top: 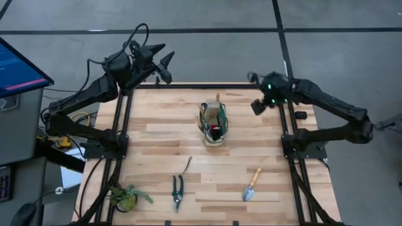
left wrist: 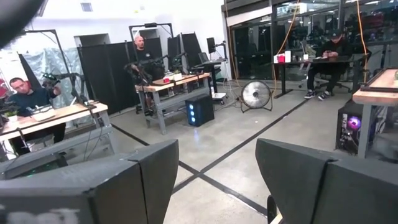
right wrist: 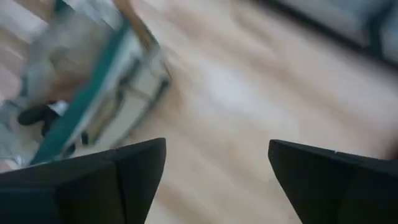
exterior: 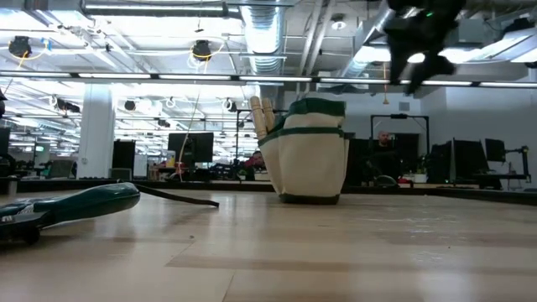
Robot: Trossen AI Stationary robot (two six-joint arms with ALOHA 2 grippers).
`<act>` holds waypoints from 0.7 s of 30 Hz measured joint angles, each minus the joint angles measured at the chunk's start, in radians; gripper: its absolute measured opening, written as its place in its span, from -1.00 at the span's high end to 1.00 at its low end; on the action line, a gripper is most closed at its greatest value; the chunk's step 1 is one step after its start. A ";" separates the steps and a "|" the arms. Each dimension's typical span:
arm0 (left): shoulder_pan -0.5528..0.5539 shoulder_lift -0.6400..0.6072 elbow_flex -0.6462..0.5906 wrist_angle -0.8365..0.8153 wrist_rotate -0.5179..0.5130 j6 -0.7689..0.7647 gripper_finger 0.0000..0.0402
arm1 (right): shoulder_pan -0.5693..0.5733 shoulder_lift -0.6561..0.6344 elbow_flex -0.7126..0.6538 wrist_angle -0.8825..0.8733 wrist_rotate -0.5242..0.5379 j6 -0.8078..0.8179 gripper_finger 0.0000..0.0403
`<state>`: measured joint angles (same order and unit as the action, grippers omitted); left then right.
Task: Pick & Place Garden tools in Gardening bag
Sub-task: Put the brown trowel into the white gardening bag
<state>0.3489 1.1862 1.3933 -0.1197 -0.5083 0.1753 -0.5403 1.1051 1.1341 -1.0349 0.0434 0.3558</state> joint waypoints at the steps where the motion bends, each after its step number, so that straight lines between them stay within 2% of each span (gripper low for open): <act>1: 0.000 0.000 0.000 -0.002 0.000 0.000 -0.02 | 0.032 -0.014 -0.003 -0.057 0.024 0.096 -0.37; 5: 0.000 0.000 0.000 -0.004 0.000 0.001 -0.02 | 0.201 -0.043 -0.032 -0.255 0.067 0.502 -0.37; 8: 0.000 0.000 0.000 -0.005 0.000 0.008 -0.02 | 0.373 -0.040 -0.081 -0.299 0.067 0.820 -0.37; 15: 0.000 -0.013 0.000 -0.013 0.000 0.010 -0.02 | 0.782 0.084 -0.158 -0.203 0.062 1.495 -0.37; 18: 0.000 -0.030 0.000 -0.017 0.000 0.015 -0.02 | 0.912 0.176 -0.158 -0.136 0.052 1.711 -0.37; 21: 0.000 -0.049 0.000 -0.022 0.000 0.029 -0.02 | 0.998 0.271 -0.158 -0.046 0.018 1.859 -0.37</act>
<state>0.3489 1.1370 1.3930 -0.1415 -0.5079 0.2039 0.4577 1.3762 0.9760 -1.0812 0.0610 2.2150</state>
